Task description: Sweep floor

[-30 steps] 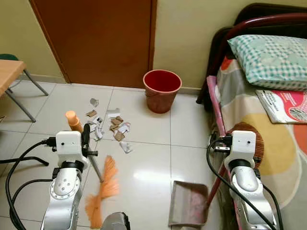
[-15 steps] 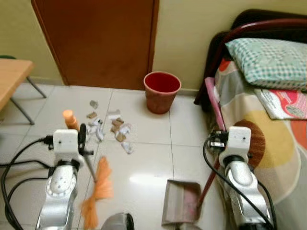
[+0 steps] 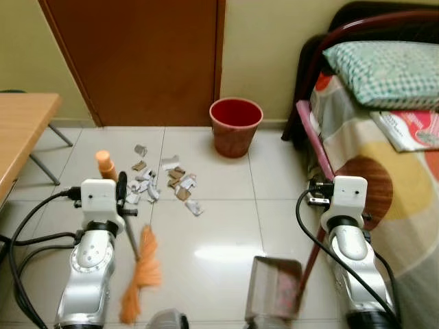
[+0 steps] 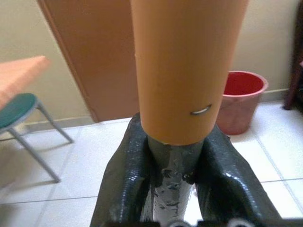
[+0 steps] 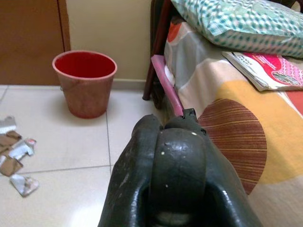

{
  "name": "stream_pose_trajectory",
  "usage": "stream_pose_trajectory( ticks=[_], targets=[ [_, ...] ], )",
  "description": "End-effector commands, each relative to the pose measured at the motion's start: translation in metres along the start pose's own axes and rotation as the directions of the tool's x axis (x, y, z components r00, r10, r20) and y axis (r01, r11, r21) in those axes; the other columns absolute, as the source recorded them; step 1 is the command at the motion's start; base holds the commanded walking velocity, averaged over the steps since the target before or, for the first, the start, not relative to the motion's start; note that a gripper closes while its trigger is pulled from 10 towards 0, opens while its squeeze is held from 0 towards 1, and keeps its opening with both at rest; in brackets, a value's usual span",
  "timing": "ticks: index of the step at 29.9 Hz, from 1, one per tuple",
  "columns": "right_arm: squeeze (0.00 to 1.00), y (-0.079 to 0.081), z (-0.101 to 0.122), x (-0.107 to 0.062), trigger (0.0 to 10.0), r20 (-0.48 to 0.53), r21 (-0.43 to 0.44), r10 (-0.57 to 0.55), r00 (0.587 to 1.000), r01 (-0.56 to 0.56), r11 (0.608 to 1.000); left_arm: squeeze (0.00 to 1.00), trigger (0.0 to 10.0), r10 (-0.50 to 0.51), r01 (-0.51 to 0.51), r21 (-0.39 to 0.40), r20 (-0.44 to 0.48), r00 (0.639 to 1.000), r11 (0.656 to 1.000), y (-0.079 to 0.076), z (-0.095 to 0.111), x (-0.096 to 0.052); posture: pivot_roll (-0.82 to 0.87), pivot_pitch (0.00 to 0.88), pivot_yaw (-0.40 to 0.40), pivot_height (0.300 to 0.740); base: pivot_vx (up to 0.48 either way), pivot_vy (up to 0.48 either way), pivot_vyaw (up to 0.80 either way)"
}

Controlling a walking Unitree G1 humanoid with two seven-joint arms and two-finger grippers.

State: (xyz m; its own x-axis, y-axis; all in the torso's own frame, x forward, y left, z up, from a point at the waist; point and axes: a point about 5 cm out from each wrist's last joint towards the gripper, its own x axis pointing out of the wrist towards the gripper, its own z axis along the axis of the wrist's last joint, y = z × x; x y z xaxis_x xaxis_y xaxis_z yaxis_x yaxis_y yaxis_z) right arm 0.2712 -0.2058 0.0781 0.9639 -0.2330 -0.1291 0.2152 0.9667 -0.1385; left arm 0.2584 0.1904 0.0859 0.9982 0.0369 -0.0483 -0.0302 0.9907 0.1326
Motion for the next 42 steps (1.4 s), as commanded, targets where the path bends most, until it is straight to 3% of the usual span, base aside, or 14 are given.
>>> stream_pose_trajectory(
  ticks=[1, 20, 33, 35, 42],
  targets=[
    [0.00, 0.000, 0.010, 0.002, 10.0, 0.052, 0.002, -0.009, 0.999, 0.008, 1.000, 0.00, 10.0, -0.025, 0.025, -0.002, 0.027, 0.999, 1.000, -0.001, 0.005, -0.002, -0.02, 0.071, -0.004, 0.740, 0.000, 0.000, 0.00],
    [0.00, 0.000, 0.008, 0.002, 10.0, 0.055, 0.000, 0.026, 0.998, -0.026, 1.000, 0.00, 10.0, -0.070, 0.071, -0.017, 0.033, 0.997, 0.997, -0.010, 0.004, -0.002, -0.04, 0.082, -0.015, 0.740, 0.423, 0.000, 0.00],
    [0.00, 0.000, 0.009, 0.004, 10.0, 0.071, -0.052, 0.060, 0.996, -0.056, 0.997, 0.00, 10.0, -0.076, 0.076, -0.021, 0.030, 0.997, 0.997, -0.012, 0.004, -0.003, -0.03, 0.089, -0.014, 0.740, 0.465, 0.000, 0.00],
    [0.00, 0.000, 0.010, 0.004, 10.0, 0.084, -0.097, 0.056, 0.995, -0.047, 0.994, 0.00, 10.0, -0.075, 0.075, -0.019, 0.028, 0.997, 0.997, -0.012, 0.004, -0.003, -0.03, 0.089, -0.014, 0.740, 0.426, 0.000, 0.00],
    [0.00, 0.001, 0.009, 0.005, 10.0, 0.080, -0.084, 0.061, 0.995, -0.055, 0.995, 0.00, 10.0, -0.069, 0.069, 0.005, 0.028, 0.997, 0.998, -0.011, 0.004, -0.001, -0.03, 0.089, -0.013, 0.740, 0.342, 0.000, 0.00]
  ],
)
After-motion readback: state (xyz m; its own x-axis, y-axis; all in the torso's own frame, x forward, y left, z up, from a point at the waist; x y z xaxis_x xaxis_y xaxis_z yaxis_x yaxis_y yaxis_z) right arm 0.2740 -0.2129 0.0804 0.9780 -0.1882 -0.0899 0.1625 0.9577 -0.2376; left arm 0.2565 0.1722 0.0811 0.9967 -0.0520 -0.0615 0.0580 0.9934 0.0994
